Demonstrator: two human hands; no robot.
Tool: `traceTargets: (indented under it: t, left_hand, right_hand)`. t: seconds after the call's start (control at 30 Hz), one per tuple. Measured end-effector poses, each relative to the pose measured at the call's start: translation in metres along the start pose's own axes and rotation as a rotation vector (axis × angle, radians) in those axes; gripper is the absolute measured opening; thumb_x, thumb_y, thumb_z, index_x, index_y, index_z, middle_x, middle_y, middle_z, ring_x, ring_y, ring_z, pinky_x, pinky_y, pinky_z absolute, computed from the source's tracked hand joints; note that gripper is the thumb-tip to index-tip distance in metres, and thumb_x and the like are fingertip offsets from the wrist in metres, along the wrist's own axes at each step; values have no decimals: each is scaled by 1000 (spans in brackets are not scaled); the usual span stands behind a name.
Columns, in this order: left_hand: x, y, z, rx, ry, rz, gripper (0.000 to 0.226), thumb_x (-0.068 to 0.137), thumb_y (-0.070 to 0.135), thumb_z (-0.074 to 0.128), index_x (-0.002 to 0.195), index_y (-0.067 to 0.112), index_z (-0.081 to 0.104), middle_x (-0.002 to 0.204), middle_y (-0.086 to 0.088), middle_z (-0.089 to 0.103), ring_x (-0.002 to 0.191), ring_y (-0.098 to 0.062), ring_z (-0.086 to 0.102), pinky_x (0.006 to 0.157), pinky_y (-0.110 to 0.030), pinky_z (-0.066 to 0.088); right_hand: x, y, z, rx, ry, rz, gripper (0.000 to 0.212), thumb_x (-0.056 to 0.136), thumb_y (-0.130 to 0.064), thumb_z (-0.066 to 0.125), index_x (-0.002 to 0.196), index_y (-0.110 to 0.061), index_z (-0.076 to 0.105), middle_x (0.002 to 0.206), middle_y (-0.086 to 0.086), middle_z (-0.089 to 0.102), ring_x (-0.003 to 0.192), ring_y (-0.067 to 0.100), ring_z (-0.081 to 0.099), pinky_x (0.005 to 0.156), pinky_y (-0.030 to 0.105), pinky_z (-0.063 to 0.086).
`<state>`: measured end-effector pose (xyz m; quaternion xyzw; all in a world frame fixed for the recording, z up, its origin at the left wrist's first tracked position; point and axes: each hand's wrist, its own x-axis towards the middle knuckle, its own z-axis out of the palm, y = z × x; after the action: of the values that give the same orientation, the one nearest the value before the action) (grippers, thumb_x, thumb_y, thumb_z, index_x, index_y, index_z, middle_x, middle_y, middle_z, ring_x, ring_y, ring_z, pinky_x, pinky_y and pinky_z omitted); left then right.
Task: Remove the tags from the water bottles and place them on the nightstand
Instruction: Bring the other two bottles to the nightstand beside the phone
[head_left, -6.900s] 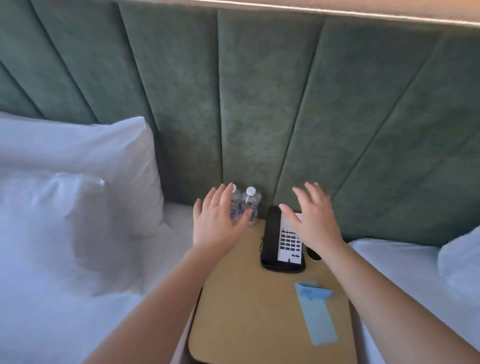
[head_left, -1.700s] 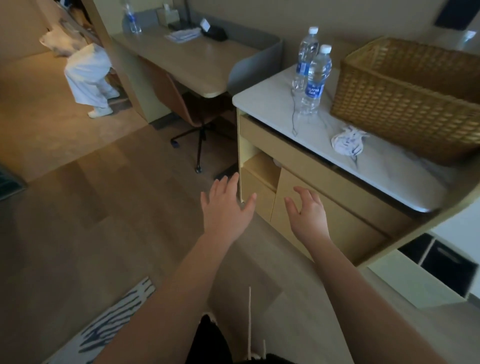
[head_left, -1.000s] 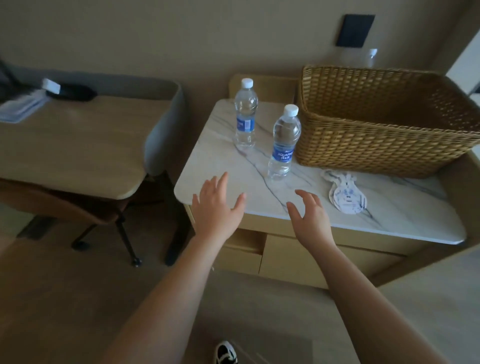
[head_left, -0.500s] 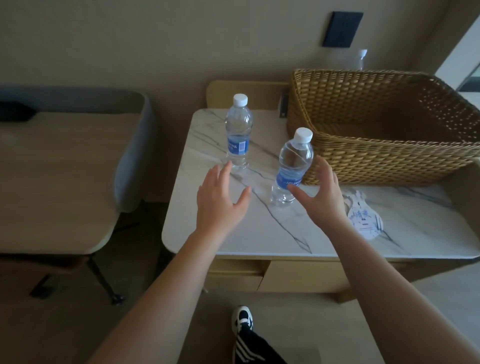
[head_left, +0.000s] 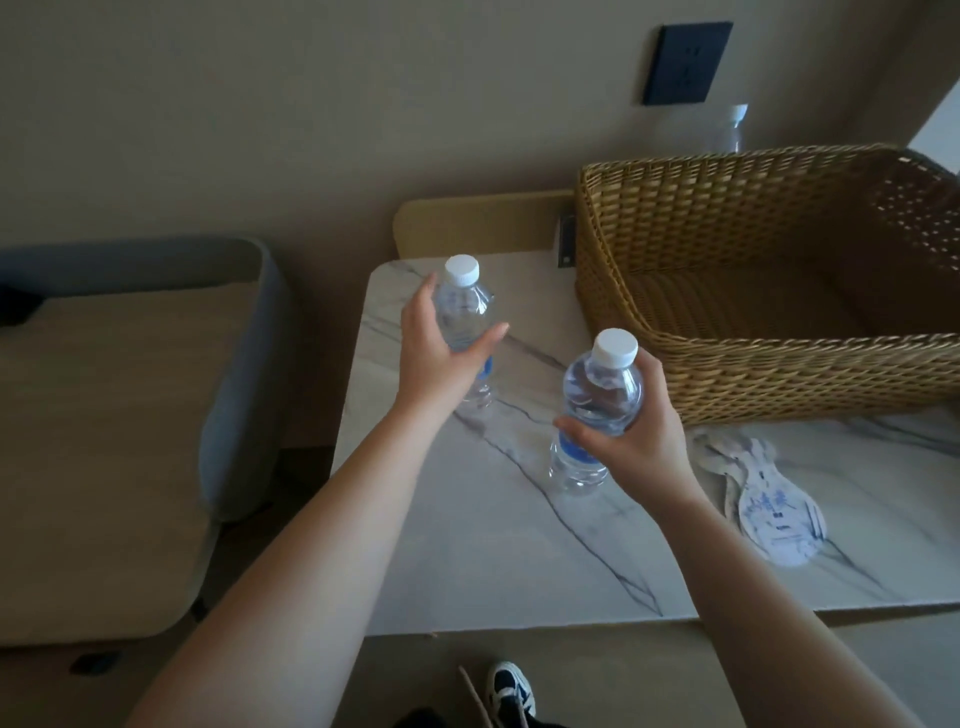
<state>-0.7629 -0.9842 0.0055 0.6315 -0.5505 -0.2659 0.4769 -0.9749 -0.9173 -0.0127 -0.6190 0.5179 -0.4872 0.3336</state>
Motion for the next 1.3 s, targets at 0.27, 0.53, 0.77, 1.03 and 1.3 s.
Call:
traceTargets:
  t: [0.27,0.53,0.77,1.03,1.3]
  left_hand:
    - [26,-7,-4,-63,-71,99,61,63,40,85,114,37,51,106,17,61,101,-3,59,89,-31,50]
    - [9,-13,-25,-135,-243,201,59,62,25,90,108,12,55,101,-5,65,94,-21,61,84,-37,49]
    - [-27,-15,-34,-214,-380,288,55,61,31,89,101,12,56,96,-9,64,90,-27,61,82,-46,50]
    - [-78,15,-4,-236,-677,427,58,60,48,79,106,20,56,98,-5,61,91,-23,59,80,-46,51]
    - [-171,70,64,-323,-1012,512,55,63,41,83,105,19,55,100,-4,62,95,-21,62,83,-42,53]
  right_hand:
    - [-4,-1,13,-96,128,35,83,60,-29,88,115,-57,34,105,-43,54,97,-15,57,73,-1,41]
    - [-24,-14,38,-161,328,75,80,62,-31,87,116,-56,34,105,-46,51,96,-20,54,68,-4,40]
    - [-67,-28,50,-251,492,131,79,61,-34,87,120,-45,36,101,-40,54,94,-22,53,67,-4,39]
    - [-146,-38,27,-334,827,252,79,60,-42,86,124,-34,40,85,-40,58,85,-25,56,68,-6,36]
    - [-259,-54,-38,-439,1173,358,77,58,-53,82,121,-38,40,99,-25,64,88,-11,64,76,4,45]
